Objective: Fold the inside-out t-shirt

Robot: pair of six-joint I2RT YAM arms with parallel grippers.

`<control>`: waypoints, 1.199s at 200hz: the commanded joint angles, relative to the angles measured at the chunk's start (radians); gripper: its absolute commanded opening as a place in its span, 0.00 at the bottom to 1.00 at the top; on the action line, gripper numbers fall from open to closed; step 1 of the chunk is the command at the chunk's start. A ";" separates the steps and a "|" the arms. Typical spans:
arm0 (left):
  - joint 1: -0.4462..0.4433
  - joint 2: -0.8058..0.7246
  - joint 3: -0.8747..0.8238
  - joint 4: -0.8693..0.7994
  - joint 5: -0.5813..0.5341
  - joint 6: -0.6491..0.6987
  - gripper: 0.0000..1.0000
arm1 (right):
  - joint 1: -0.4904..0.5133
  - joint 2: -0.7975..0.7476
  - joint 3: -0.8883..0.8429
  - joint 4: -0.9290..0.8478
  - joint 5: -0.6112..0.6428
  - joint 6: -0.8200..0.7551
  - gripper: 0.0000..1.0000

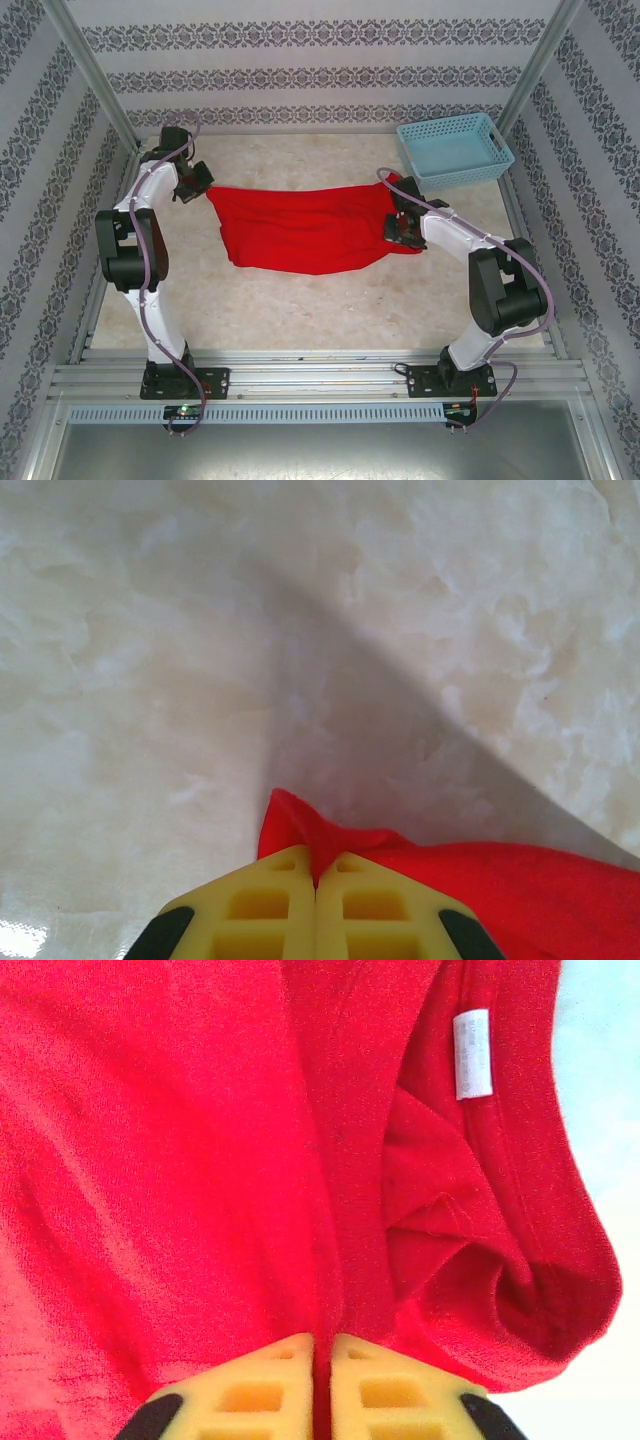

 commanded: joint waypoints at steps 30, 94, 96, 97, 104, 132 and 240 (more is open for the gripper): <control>0.002 -0.052 0.002 -0.024 -0.001 0.009 0.00 | 0.013 -0.107 0.031 -0.063 0.046 -0.019 0.01; 0.003 -0.143 -0.014 -0.041 0.017 0.006 0.00 | 0.008 -0.327 0.033 -0.129 -0.011 -0.029 0.01; 0.002 -0.149 -0.016 -0.041 0.017 0.006 0.00 | 0.007 -0.336 0.032 -0.129 -0.018 -0.027 0.01; 0.002 -0.151 -0.019 -0.041 0.017 0.005 0.00 | 0.006 -0.340 0.030 -0.129 -0.022 -0.026 0.01; 0.002 -0.177 -0.032 -0.039 0.019 0.003 0.00 | 0.004 -0.378 0.022 -0.128 -0.049 -0.019 0.00; 0.002 -0.347 -0.145 -0.003 0.020 -0.020 0.00 | -0.018 -0.608 -0.010 -0.135 -0.133 0.020 0.00; 0.016 -1.252 -0.395 0.296 0.058 -0.085 0.00 | -0.037 -1.033 0.574 -0.255 -0.008 -0.048 0.00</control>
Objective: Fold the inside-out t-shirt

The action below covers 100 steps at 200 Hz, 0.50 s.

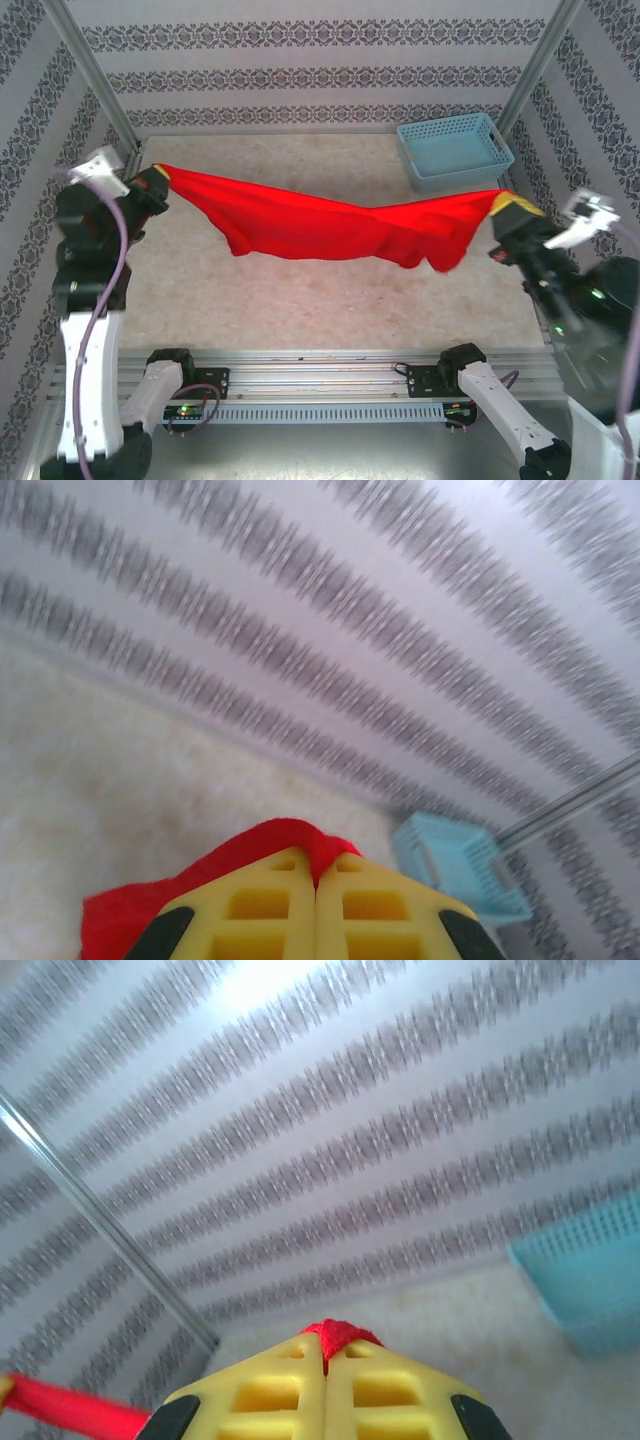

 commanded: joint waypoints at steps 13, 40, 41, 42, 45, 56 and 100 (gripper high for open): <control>0.016 -0.019 0.047 0.085 -0.043 0.006 0.00 | -0.007 0.034 0.173 -0.018 0.093 -0.065 0.00; 0.015 0.139 0.105 0.028 0.002 0.022 0.00 | -0.002 0.118 0.219 0.015 0.102 -0.104 0.00; 0.015 0.145 0.109 0.024 0.005 0.024 0.00 | -0.001 0.120 0.220 0.017 0.104 -0.107 0.00; 0.016 0.155 0.112 0.022 0.007 0.025 0.00 | -0.001 0.126 0.221 0.017 0.105 -0.107 0.00; 0.015 0.178 0.122 0.012 0.015 0.029 0.00 | -0.001 0.140 0.224 0.021 0.106 -0.113 0.00; 0.015 0.288 0.177 -0.039 0.026 0.038 0.00 | -0.001 0.190 0.223 0.044 0.120 -0.132 0.00; 0.017 0.759 0.499 -0.294 -0.032 0.052 0.00 | -0.059 0.469 0.245 0.162 0.106 -0.168 0.00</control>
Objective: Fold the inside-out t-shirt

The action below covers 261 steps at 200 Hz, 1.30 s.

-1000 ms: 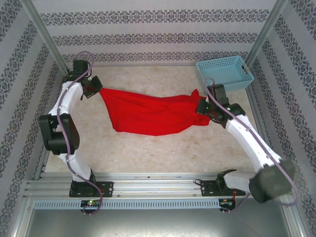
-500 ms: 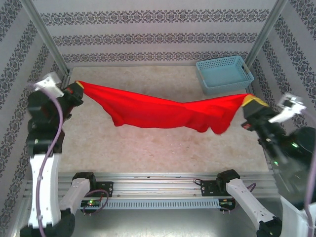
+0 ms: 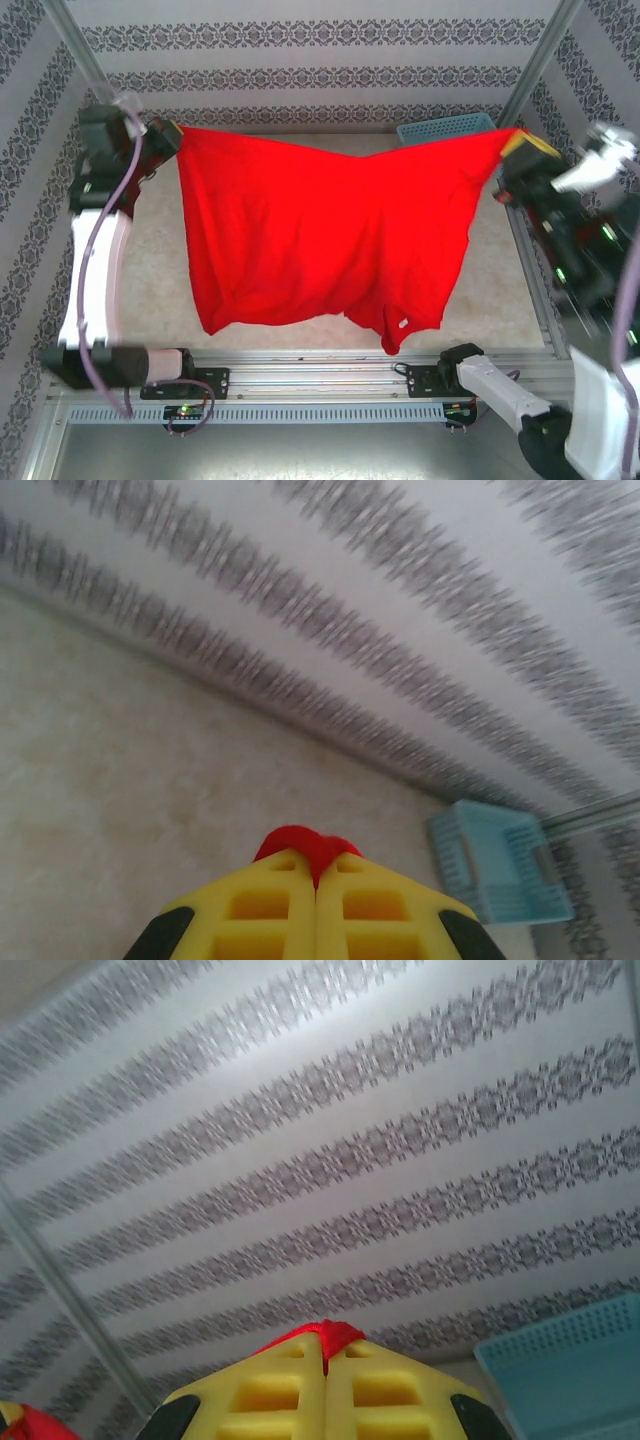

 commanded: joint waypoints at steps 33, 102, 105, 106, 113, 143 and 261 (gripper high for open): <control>0.020 0.514 0.561 -0.332 -0.038 0.047 0.00 | -0.184 0.429 0.141 0.192 -0.162 0.077 0.00; 0.143 0.735 1.139 0.052 0.222 -0.180 0.00 | -0.226 0.837 0.838 0.295 -0.345 0.175 0.00; 0.146 0.726 1.135 0.085 0.226 -0.182 0.00 | -0.226 0.845 0.861 0.303 -0.350 0.176 0.00; 0.146 0.725 1.136 0.092 0.228 -0.183 0.00 | -0.226 0.848 0.868 0.305 -0.351 0.176 0.00; 0.145 0.709 1.136 0.139 0.226 -0.175 0.00 | -0.226 0.858 0.905 0.321 -0.354 0.178 0.00; 0.157 0.658 1.092 0.183 0.248 -0.122 0.00 | -0.226 0.849 0.918 0.340 -0.349 0.157 0.00; 0.049 0.127 -0.540 0.681 0.402 -0.123 0.01 | -0.176 0.067 -0.833 0.432 -0.391 0.260 0.00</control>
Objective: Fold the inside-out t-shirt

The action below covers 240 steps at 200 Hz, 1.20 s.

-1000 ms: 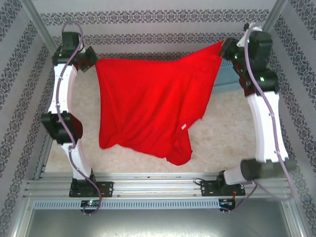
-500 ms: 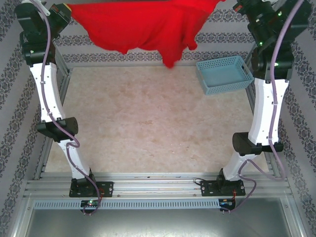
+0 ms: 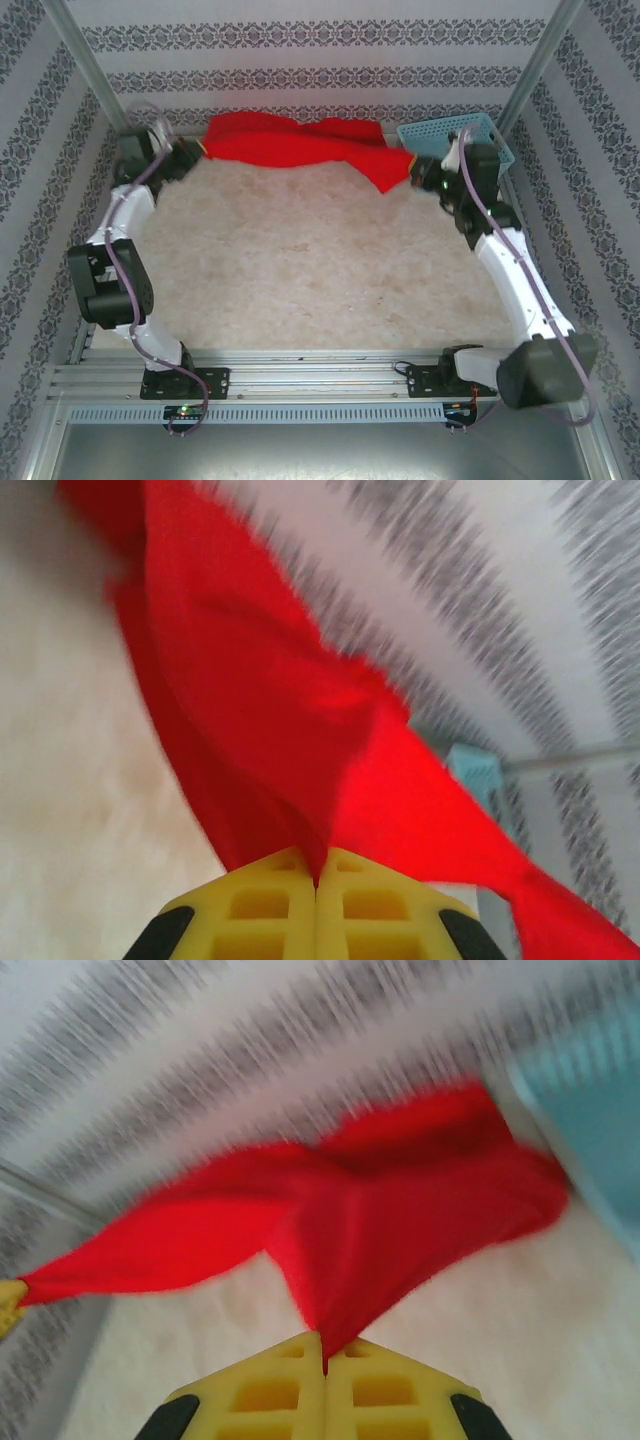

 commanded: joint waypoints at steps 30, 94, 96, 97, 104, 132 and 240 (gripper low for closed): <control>-0.044 -0.278 -0.432 0.042 -0.067 -0.019 0.01 | -0.021 -0.333 -0.328 -0.147 -0.005 0.137 0.00; -0.050 -0.539 -0.639 -0.250 -0.166 0.026 0.03 | -0.035 -0.659 -0.532 -0.420 0.050 0.293 0.00; -0.050 -0.550 -0.643 -0.258 -0.171 0.027 0.03 | -0.035 -0.669 -0.535 -0.429 0.056 0.297 0.00; -0.050 -0.555 -0.644 -0.261 -0.175 0.027 0.03 | -0.035 -0.674 -0.536 -0.435 0.057 0.298 0.00; -0.050 -0.593 -0.659 -0.290 -0.190 0.028 0.05 | -0.036 -0.712 -0.541 -0.474 0.072 0.310 0.00; -0.050 -0.724 -0.713 -0.369 -0.236 0.029 0.07 | -0.038 -0.845 -0.534 -0.635 0.150 0.324 0.00; -0.104 -0.899 -0.767 -0.570 -0.417 0.010 0.52 | -0.038 -1.015 -0.485 -0.871 0.225 0.366 0.05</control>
